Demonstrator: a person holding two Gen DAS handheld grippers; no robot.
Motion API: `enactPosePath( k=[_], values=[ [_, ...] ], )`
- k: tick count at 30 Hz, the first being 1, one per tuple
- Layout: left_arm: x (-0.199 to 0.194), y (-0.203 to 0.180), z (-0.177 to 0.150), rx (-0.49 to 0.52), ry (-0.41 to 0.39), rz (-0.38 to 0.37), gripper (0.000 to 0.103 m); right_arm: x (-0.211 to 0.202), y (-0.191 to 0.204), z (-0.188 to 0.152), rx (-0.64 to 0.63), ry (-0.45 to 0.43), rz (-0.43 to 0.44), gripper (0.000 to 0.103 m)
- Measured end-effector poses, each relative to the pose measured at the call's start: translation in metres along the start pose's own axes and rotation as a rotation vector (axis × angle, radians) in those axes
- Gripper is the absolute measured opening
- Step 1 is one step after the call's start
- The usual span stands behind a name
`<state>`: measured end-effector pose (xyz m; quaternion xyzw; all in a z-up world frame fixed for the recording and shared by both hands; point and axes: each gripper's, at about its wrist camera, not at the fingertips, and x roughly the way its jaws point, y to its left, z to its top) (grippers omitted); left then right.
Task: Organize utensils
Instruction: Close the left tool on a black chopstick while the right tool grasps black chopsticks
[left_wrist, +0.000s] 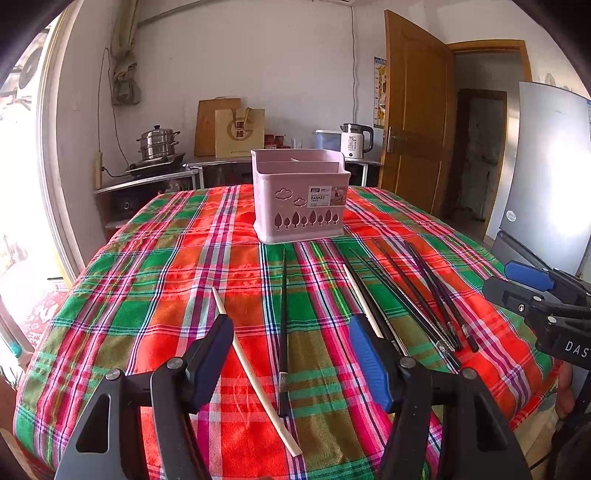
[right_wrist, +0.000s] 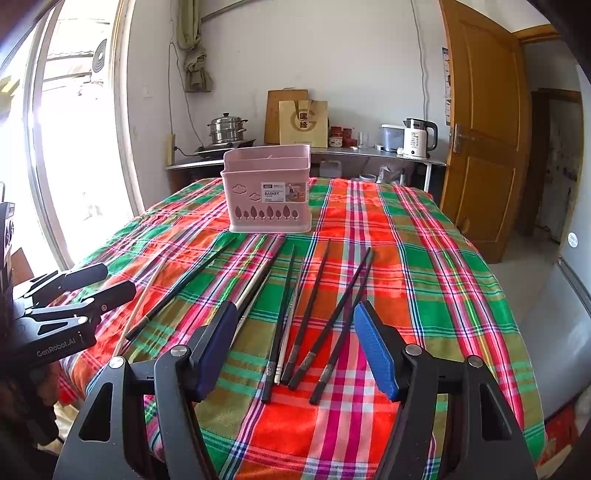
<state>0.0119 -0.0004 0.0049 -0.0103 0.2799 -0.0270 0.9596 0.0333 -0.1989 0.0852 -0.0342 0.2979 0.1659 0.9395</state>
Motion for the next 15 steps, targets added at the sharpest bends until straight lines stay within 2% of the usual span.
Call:
enactPosePath(
  k=[6,12,14,15],
  values=[
    [0.025,0.012,0.014,0.003,0.049,-0.028,0.065,0.017,0.0,0.011,-0.009,0.027,0.008,0.066],
    [0.054,0.022,0.03,0.031,0.132,-0.042,0.065,0.043,0.003,0.021,-0.026,0.079,0.032,0.066],
    [0.07,0.024,0.036,0.031,0.183,-0.078,0.065,0.055,0.005,0.025,-0.04,0.103,0.029,0.064],
    [0.076,0.024,0.038,0.032,0.198,-0.081,0.065,0.06,0.006,0.027,-0.044,0.115,0.032,0.057]
  ],
)
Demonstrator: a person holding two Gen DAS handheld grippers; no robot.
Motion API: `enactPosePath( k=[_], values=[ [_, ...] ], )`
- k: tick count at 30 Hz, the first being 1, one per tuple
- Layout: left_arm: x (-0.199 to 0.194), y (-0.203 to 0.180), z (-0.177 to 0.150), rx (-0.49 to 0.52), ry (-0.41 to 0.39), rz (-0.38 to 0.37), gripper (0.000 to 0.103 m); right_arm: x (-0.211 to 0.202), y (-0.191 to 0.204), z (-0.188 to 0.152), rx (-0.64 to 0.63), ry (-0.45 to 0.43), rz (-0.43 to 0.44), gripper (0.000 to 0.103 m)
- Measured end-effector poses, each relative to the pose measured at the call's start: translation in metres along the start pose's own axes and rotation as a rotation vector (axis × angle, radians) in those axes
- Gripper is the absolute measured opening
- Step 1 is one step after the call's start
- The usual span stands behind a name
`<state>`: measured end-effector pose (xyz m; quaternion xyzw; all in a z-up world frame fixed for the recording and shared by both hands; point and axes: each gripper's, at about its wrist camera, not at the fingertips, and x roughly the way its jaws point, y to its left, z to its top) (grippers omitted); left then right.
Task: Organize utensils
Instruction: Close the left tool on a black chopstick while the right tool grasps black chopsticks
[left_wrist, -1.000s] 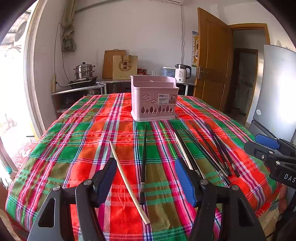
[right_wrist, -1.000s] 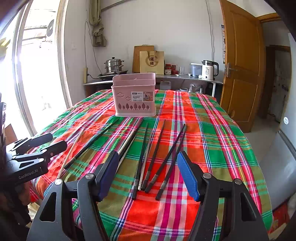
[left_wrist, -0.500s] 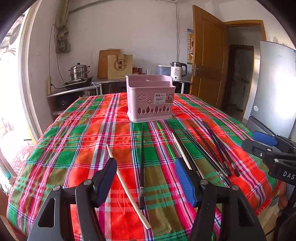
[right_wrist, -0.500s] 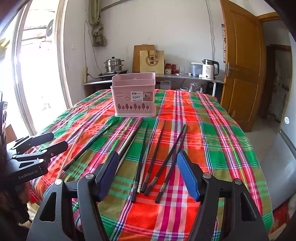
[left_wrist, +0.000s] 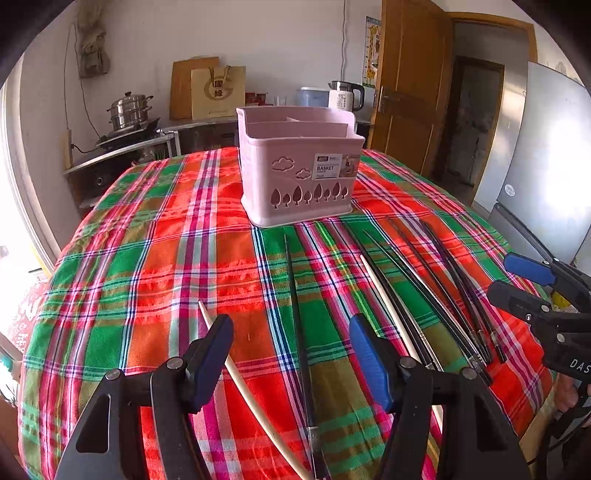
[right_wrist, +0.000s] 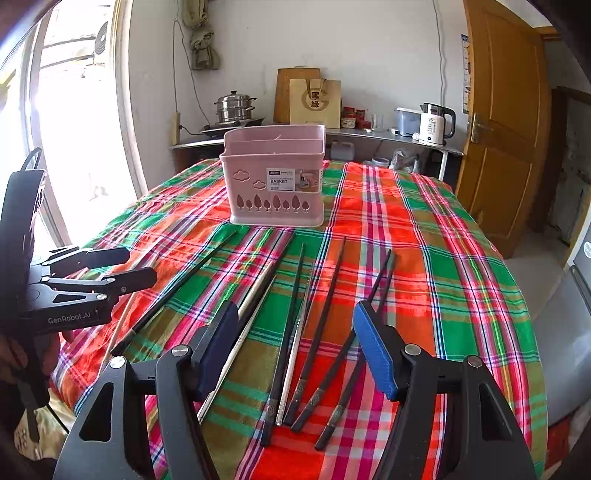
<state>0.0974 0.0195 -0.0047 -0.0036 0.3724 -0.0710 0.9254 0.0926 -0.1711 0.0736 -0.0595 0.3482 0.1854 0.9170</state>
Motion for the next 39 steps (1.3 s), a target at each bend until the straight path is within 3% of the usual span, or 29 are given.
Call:
enactPosePath(
  k=[4,6,10,22,36,39],
  values=[
    [0.023,0.003,0.012,0.007,0.051,-0.001,0.065,0.026,0.0,0.013,-0.015,0.052,0.009,0.032],
    [0.034,0.004,0.018,0.003,0.078,-0.008,0.065,0.041,-0.002,0.02,-0.011,0.081,0.025,0.027],
    [0.055,0.004,0.028,0.005,0.132,-0.025,0.05,0.064,-0.007,0.032,0.005,0.122,0.053,0.018],
    [0.089,0.003,0.042,0.025,0.211,-0.048,0.029,0.113,-0.009,0.039,0.002,0.217,0.089,0.014],
    [0.107,-0.008,0.053,0.102,0.263,-0.004,0.028,0.136,-0.011,0.045,-0.001,0.276,0.068,0.014],
    [0.108,-0.009,0.055,0.097,0.263,-0.006,0.024,0.138,-0.011,0.046,-0.001,0.276,0.058,0.007]
  ],
)
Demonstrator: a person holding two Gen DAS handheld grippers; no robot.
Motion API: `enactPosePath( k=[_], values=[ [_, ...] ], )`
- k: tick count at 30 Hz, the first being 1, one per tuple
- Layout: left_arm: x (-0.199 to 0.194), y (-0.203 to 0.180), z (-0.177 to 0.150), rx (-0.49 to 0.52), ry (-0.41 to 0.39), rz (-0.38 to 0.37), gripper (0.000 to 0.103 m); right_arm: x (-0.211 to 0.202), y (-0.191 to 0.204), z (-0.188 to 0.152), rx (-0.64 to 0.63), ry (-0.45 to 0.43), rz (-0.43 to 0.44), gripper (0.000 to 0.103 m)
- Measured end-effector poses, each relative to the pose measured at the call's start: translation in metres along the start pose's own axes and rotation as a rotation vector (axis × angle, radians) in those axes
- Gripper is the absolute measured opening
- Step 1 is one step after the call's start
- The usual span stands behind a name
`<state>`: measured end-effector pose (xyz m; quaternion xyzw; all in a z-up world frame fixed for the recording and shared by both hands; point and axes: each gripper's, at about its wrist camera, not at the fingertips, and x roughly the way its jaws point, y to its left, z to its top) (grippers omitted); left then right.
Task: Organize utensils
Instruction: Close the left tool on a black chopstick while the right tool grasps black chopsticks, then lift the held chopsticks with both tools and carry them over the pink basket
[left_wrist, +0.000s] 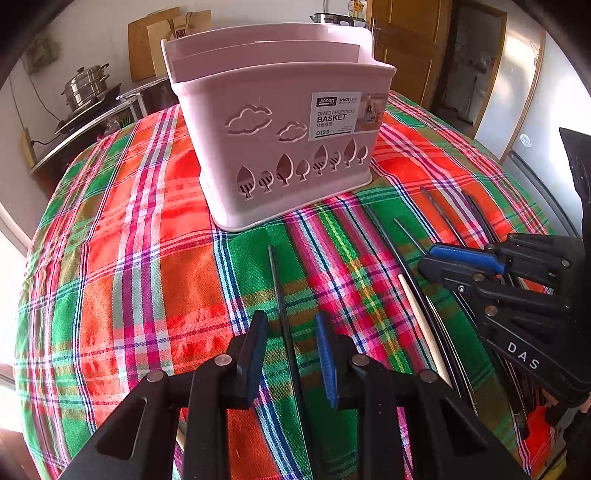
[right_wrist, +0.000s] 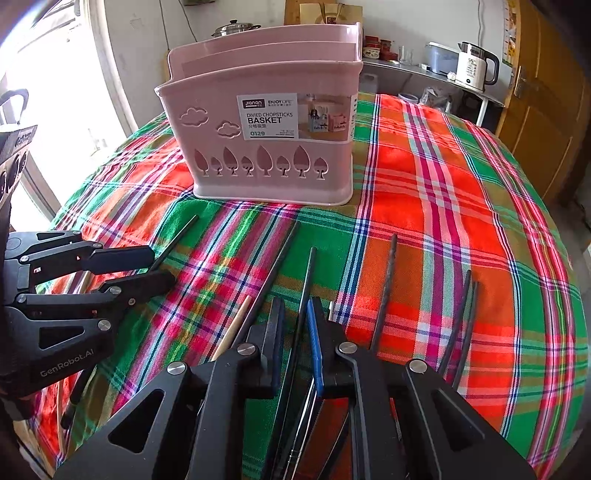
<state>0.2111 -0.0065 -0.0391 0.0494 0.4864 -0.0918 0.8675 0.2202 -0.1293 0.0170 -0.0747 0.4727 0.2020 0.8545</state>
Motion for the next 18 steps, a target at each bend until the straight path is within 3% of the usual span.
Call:
enactPosePath(
  k=[1,3,9,18],
  values=[
    [0.0,0.0,0.0,0.0,-0.002,0.006,0.014,0.0,-0.001,0.0,0.004,0.0,0.003,0.007],
    [0.0,0.0,0.0,-0.002,-0.003,0.016,0.007,0.0,-0.001,0.001,0.011,0.002,0.005,0.007],
    [-0.009,0.004,-0.001,-0.025,-0.015,-0.017,0.005,-0.01,0.001,0.001,0.026,-0.018,0.022,0.006],
    [-0.067,0.005,0.009,-0.035,-0.134,-0.039,0.005,-0.055,0.009,0.011,0.005,-0.118,0.04,0.006]
  ],
)
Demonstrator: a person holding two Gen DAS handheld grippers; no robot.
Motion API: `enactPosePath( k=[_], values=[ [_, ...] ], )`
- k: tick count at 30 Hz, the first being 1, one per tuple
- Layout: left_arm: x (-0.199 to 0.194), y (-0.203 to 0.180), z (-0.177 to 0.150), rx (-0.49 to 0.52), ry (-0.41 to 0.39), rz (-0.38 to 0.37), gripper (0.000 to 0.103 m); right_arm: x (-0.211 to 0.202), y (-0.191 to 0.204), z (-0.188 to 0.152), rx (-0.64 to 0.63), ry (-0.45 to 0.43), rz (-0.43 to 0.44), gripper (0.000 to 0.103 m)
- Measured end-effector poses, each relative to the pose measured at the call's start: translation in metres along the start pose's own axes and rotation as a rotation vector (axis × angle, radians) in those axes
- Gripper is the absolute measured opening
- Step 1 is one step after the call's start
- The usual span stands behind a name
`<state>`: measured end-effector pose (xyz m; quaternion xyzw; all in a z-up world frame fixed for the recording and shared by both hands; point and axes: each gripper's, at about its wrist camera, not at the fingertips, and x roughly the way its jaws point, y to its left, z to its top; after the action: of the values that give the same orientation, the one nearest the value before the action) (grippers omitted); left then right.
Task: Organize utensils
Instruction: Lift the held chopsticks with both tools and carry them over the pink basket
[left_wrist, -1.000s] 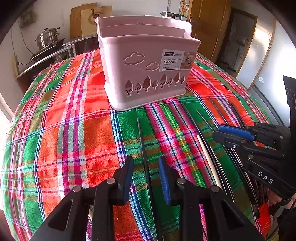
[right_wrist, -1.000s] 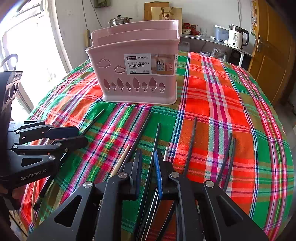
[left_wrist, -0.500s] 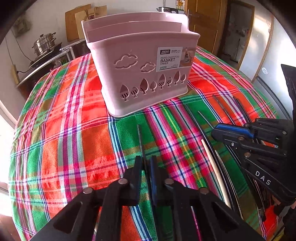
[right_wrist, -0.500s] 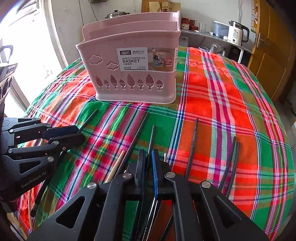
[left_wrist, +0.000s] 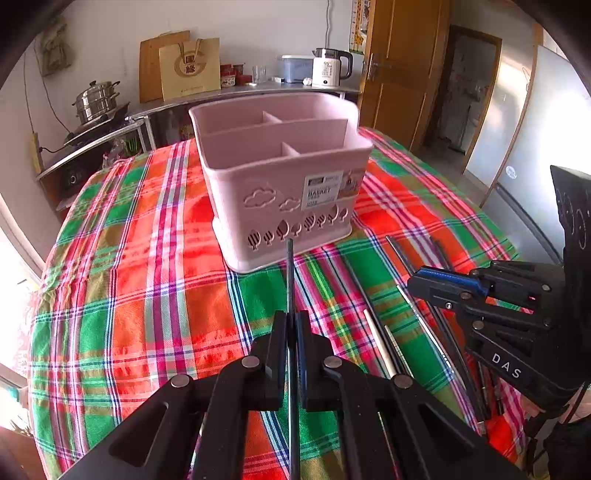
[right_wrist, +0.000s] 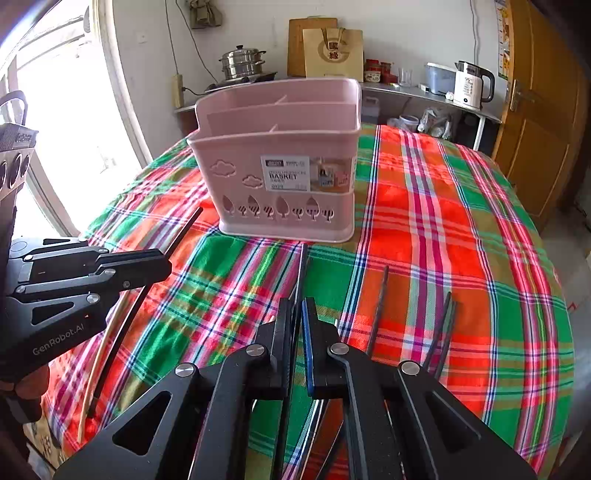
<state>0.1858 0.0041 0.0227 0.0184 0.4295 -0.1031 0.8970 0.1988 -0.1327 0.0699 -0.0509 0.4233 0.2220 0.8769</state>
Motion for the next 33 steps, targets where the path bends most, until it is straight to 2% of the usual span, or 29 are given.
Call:
enactPosePath(
  k=[9,16,33],
  values=[
    [-0.061,0.004,0.019,-0.031,-0.119,-0.016,0.005,-0.06,0.003,0.018,-0.008,-0.134,0.018,0.005],
    [-0.1,0.0,0.025,-0.023,-0.189,-0.02,0.005,-0.091,0.005,0.026,-0.02,-0.204,0.015,0.005],
    [-0.134,-0.003,0.043,-0.011,-0.243,-0.033,0.005,-0.126,0.006,0.04,-0.04,-0.294,0.011,0.005]
  ],
)
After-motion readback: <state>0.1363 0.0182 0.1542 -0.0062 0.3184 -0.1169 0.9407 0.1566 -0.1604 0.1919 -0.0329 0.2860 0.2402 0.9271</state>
